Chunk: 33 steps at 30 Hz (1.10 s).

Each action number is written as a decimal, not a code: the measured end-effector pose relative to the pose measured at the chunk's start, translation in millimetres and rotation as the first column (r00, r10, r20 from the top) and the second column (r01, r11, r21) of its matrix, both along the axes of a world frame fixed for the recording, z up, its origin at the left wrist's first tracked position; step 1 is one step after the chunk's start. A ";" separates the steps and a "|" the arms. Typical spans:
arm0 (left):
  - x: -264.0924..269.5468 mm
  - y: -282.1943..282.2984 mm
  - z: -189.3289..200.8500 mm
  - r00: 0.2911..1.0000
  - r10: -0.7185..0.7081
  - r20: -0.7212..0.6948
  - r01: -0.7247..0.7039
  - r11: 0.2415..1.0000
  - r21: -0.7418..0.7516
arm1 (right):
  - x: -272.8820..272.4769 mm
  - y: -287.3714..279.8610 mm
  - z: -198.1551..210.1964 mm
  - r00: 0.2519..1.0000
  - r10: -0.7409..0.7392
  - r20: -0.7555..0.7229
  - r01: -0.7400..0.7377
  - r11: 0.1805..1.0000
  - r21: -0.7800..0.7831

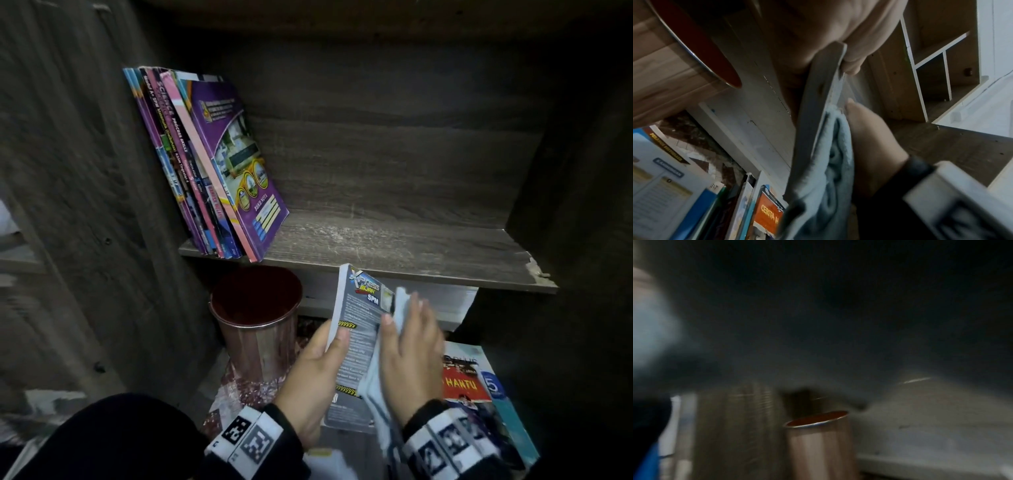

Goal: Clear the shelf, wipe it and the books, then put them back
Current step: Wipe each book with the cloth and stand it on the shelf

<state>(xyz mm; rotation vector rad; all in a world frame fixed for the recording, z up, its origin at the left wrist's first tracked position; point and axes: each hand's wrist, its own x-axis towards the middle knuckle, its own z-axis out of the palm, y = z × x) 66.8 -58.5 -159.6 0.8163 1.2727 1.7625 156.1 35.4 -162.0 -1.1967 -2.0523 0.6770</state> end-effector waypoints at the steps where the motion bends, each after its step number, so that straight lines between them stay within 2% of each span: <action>1: -1.0 0.0 0.9 0.999 0.021 -0.031 -0.020 1.000 0.009 | -3.3 -11.4 -4.6 0.994 0.068 0.089 -0.068 0.998 -0.007; 3: -4.1 0.3 1.2 0.993 0.075 -0.087 -0.074 0.997 0.020 | -9.2 -31.4 -13.3 0.966 0.236 0.110 -0.224 0.969 -0.108; 4: -6.3 0.8 0.6 0.992 0.097 -0.084 -0.096 0.995 0.021 | -11.1 -37.1 -15.2 0.951 0.306 0.051 -0.294 0.942 -0.161; 5: -9.0 1.3 0.5 0.991 0.118 -0.062 -0.117 0.993 0.017 | -11.7 -39.2 -13.2 0.936 0.344 -0.069 -0.351 0.912 -0.210; 7: -14.0 1.6 0.9 0.988 0.153 0.007 -0.153 0.988 0.012 | -13.5 -32.3 -12.3 0.880 0.325 -0.346 -0.422 0.869 -0.259; 9: -17.8 1.2 3.2 0.982 0.178 0.059 -0.179 0.984 0.012 | -14.0 -20.7 -7.1 0.836 0.274 -0.475 -0.418 0.879 -0.229; 10: -19.2 1.0 4.0 0.980 0.182 0.080 -0.184 0.983 0.017 | -14.2 -14.3 -7.0 0.835 0.244 -0.493 -0.387 0.897 -0.212; 13: -22.1 -0.1 5.0 0.973 0.196 0.122 -0.201 0.979 0.028 | -12.3 -4.1 -10.8 0.906 0.100 -0.411 -0.212 0.948 -0.236; 15: -22.0 -0.7 4.3 0.971 0.209 0.119 -0.214 0.976 0.028 | -12.5 -10.1 -12.3 0.967 0.061 -0.246 -0.124 0.960 -0.250; 17: -21.1 -0.3 2.4 0.969 0.224 0.107 -0.228 0.973 0.030 | -11.4 -25.5 -12.7 0.983 0.178 -0.040 -0.183 0.968 -0.172; 20: -20.7 -0.5 0.9 0.973 0.215 0.085 -0.217 0.976 0.022 | -9.8 -48.8 -10.1 0.900 0.412 0.140 -0.414 0.910 -0.015; 22: -19.3 -1.0 1.0 0.984 0.160 0.071 -0.161 0.987 0.011 | -10.2 -42.3 -15.8 0.859 0.497 0.121 -0.508 0.855 0.102; 23: -18.2 -1.8 2.2 0.989 0.138 0.053 -0.138 0.990 0.009 | -10.2 -31.2 -19.8 0.868 0.495 0.050 -0.496 0.855 0.150; 24: -16.6 -2.9 2.9 0.993 0.112 0.032 -0.113 0.994 0.013 | -10.7 -16.6 -22.4 0.895 0.442 -0.057 -0.429 0.889 0.158; 26: -11.6 -4.4 1.9 0.999 0.045 -0.021 -0.044 0.999 0.005 | -7.6 11.4 -20.3 0.917 0.294 -0.269 -0.298 0.954 0.026; 27: -8.7 -5.3 0.8 0.999 0.010 -0.044 -0.010 1.000 -0.008 | -5.6 18.5 -18.0 0.926 0.219 -0.308 -0.248 0.967 -0.059; 29: -3.2 -5.3 -1.4 0.996 -0.017 -0.085 0.015 1.000 -0.027 | -2.4 14.7 -11.8 0.955 0.162 -0.249 -0.197 0.972 -0.124; 31: -0.9 -4.4 -0.7 0.990 -0.016 -0.137 0.011 0.999 -0.034 | -0.9 -7.5 -6.8 0.957 0.260 -0.131 -0.271 0.960 -0.069; 33: -1.8 -3.9 2.5 0.989 -0.032 -0.147 0.023 0.998 -0.061 | -1.9 -28.2 -4.5 0.917 0.398 0.018 -0.398 0.915 0.063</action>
